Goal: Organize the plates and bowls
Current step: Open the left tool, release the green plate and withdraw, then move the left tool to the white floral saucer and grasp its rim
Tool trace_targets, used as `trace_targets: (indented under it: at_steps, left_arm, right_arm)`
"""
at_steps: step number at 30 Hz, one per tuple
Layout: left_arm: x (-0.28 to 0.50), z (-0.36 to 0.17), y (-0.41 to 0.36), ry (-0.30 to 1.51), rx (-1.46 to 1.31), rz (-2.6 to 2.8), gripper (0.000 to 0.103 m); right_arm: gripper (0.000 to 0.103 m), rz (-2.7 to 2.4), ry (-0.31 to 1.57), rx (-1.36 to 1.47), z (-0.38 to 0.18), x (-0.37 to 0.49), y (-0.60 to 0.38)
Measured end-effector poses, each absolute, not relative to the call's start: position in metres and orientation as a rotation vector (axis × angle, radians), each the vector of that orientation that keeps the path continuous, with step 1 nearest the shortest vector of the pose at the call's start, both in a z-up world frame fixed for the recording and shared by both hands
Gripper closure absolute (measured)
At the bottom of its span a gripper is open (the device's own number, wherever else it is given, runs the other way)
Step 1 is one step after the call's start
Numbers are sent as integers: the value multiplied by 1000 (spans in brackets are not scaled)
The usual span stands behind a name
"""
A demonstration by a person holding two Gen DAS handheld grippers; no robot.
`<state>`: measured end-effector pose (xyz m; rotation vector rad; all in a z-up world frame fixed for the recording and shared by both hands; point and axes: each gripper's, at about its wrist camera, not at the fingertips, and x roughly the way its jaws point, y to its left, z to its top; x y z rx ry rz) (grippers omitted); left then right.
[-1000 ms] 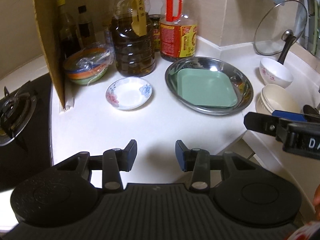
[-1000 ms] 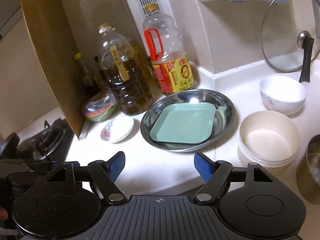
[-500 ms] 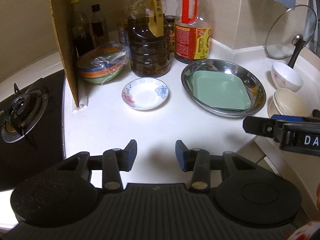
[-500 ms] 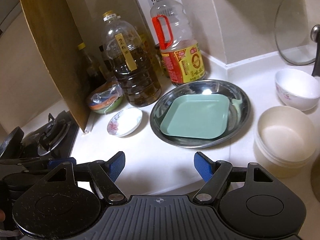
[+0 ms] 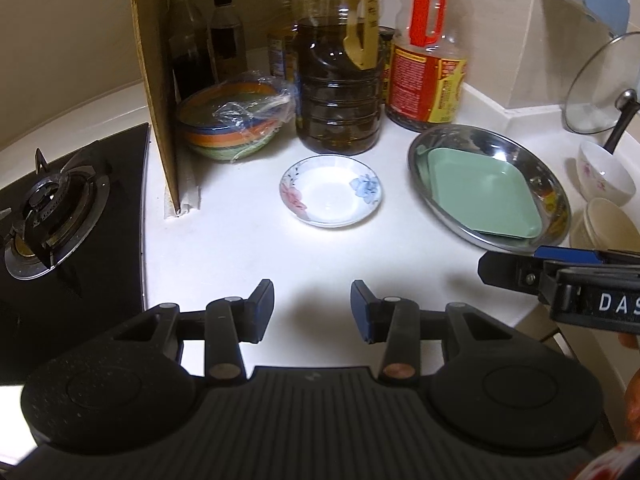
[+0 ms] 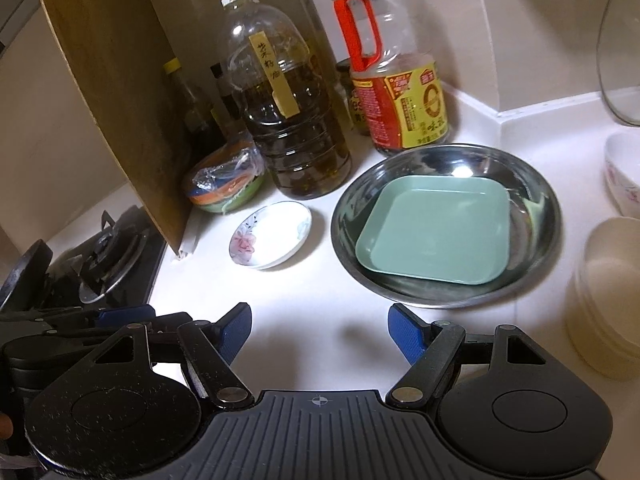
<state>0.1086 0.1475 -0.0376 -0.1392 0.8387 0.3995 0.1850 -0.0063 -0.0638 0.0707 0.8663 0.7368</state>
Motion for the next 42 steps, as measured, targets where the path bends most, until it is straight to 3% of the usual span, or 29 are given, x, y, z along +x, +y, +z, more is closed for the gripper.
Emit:
trace_targets:
  at_steps: [18, 30, 42]
  left_arm:
    - [161, -58, 198, 832, -127, 383, 64]
    - [188, -70, 230, 834, -130, 361, 70]
    - [205, -77, 241, 840, -129, 326, 81]
  right_arm:
    - [29, 808, 835, 79, -82, 229, 51]
    - [53, 775, 855, 48, -102, 259, 90]
    - [67, 709, 856, -16, -117, 271, 110]
